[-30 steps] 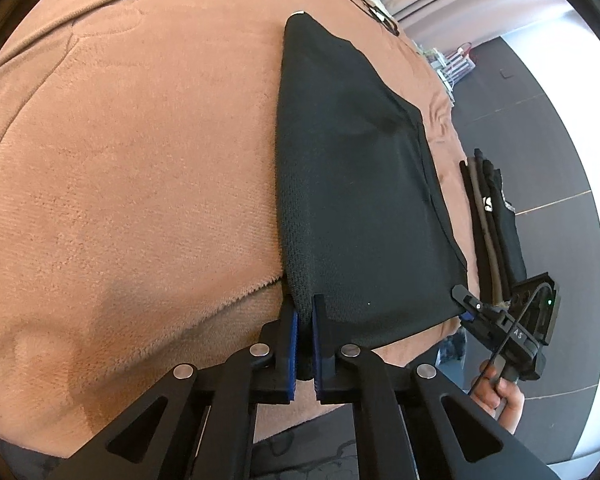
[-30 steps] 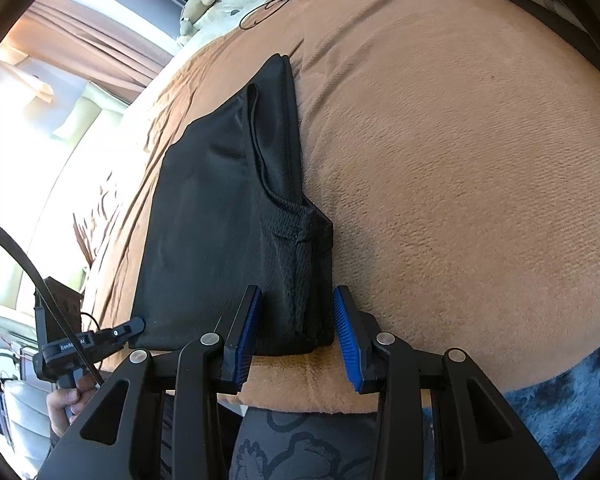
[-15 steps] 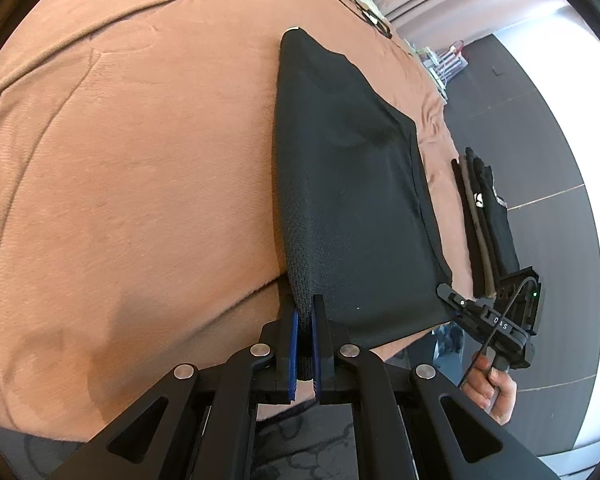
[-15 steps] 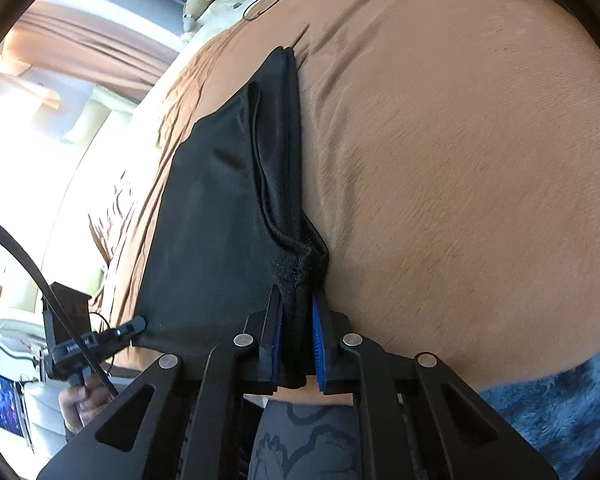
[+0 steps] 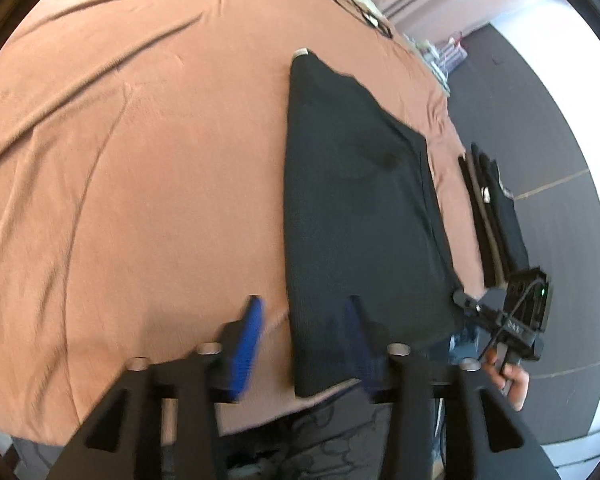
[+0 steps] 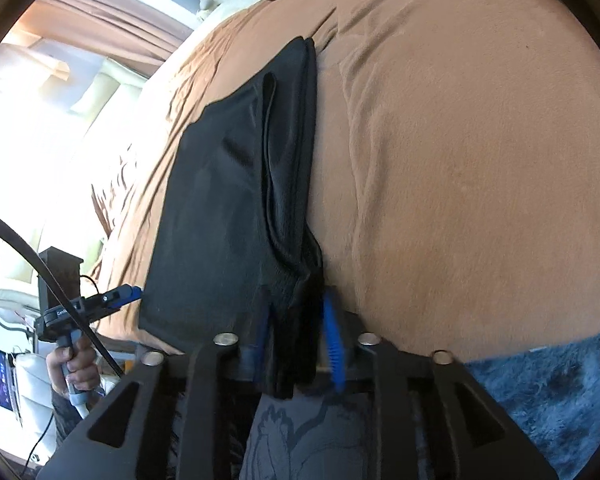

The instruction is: Fold small clothes

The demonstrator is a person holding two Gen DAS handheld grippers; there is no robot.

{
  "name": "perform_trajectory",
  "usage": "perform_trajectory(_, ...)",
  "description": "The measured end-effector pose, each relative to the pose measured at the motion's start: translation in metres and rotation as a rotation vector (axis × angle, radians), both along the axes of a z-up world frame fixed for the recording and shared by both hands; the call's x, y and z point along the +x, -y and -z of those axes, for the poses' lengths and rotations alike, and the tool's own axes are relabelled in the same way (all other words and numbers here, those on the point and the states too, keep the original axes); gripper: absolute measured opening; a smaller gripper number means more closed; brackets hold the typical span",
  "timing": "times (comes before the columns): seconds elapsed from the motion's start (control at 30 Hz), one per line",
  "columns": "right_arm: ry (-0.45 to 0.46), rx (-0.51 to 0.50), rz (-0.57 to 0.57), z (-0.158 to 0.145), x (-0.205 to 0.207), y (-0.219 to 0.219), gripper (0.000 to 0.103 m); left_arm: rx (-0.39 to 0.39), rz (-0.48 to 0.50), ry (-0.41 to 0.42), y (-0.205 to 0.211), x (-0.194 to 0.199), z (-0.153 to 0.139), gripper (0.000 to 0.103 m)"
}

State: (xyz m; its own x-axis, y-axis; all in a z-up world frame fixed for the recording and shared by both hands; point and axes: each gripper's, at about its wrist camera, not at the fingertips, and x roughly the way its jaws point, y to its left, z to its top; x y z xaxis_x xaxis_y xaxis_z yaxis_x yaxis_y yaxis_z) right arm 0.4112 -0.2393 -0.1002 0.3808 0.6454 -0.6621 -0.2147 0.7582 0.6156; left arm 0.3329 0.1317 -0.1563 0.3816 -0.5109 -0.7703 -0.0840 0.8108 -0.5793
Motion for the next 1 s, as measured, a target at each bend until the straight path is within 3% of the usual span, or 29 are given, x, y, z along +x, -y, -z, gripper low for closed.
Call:
perform_trajectory(0.2,0.023,-0.005,-0.008,-0.003,0.013,-0.007,0.047,-0.01,-0.018,-0.01,-0.003,0.025,0.008,0.049)
perform_trajectory(0.77,0.006,0.083,-0.015,0.01,0.076,-0.012,0.047,-0.05,-0.019,-0.031,0.003,0.103,0.024,0.049)
perform_trajectory(1.0,0.005,0.111,-0.069,0.018,0.102,-0.019,0.047,-0.088,-0.036,-0.03,0.004,0.129,0.029,0.049)
